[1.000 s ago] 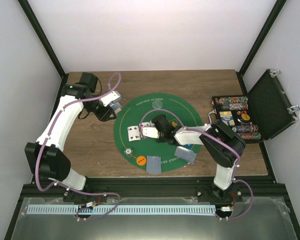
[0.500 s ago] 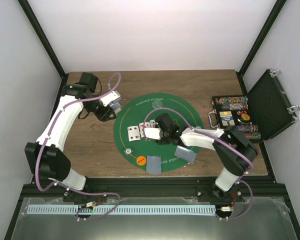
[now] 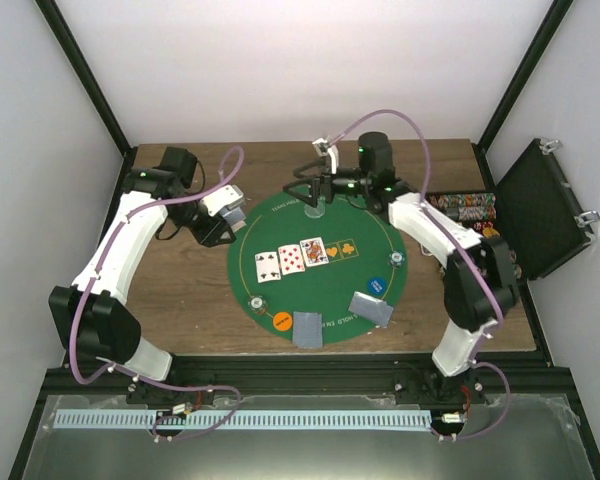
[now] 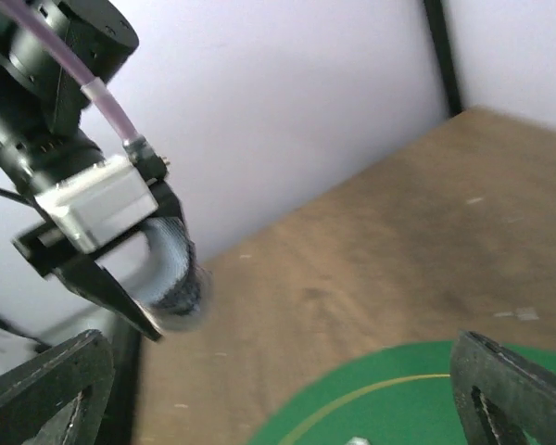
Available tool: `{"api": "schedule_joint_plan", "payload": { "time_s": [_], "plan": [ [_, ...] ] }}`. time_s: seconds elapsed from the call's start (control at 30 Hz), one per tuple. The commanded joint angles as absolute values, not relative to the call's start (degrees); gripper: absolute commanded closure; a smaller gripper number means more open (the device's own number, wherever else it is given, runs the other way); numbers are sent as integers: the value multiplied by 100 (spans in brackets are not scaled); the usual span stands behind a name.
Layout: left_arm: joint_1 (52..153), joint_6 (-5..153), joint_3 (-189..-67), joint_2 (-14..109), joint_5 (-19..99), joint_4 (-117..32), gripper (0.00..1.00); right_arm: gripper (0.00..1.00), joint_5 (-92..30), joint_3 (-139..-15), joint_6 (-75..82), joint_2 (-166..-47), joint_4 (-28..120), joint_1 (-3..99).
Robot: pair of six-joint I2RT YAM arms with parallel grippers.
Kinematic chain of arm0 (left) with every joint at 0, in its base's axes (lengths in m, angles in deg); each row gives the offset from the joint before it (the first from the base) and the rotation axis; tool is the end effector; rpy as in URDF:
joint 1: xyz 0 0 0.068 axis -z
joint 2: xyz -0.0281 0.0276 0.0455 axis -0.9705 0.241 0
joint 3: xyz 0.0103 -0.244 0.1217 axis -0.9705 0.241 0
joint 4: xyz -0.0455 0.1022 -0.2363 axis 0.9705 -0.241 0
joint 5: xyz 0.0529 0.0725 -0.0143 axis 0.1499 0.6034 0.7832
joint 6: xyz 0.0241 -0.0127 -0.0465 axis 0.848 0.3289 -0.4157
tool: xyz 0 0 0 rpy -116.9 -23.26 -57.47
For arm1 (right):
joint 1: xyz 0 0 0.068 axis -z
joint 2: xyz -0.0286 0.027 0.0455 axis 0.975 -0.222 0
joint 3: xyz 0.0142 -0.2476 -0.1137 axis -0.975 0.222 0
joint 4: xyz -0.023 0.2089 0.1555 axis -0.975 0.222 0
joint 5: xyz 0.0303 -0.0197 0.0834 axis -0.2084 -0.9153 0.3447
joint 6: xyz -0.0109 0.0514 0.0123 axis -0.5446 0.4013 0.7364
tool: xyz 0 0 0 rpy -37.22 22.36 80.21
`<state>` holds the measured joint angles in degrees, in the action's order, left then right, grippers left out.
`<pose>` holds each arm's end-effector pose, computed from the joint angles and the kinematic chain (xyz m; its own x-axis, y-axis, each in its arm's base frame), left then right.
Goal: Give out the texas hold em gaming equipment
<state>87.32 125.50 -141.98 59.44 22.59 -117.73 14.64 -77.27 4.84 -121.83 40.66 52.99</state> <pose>0.2729 -0.0699 0.3321 -0.5264 0.7006 -0.4817 0.8340 0.5357 -0.1321 0.3457 0.1863 0.3220 -0.3784 -0.0732 -0.9228 -0.9032 0.2476 0.3507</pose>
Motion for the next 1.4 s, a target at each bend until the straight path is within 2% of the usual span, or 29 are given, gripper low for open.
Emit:
{"api": "schedule_joint_plan", "payload": {
  "time_s": [0.0,0.27,0.57,0.97,1.37],
  "plan": [
    [8841,12700,-14234,5754,2046,-11903,58,0,2982,-8263,2817,-13013,3344,5001],
    [8918,12684,-14276,5805,2061,-11920,58,0,2879,-9066,2858,-13737,3505,4442],
    [8924,12650,-14287,5833,2105,-11889,58,5,2855,-9571,3164,-14322,3499,4139],
    [8924,12563,-14327,5884,2128,-11784,59,9,2619,-9590,2999,-14473,3816,4026],
    [8929,12578,-14265,5861,2204,-11738,59,35,2123,-9865,2199,-14343,4950,4051]
  ]
}}
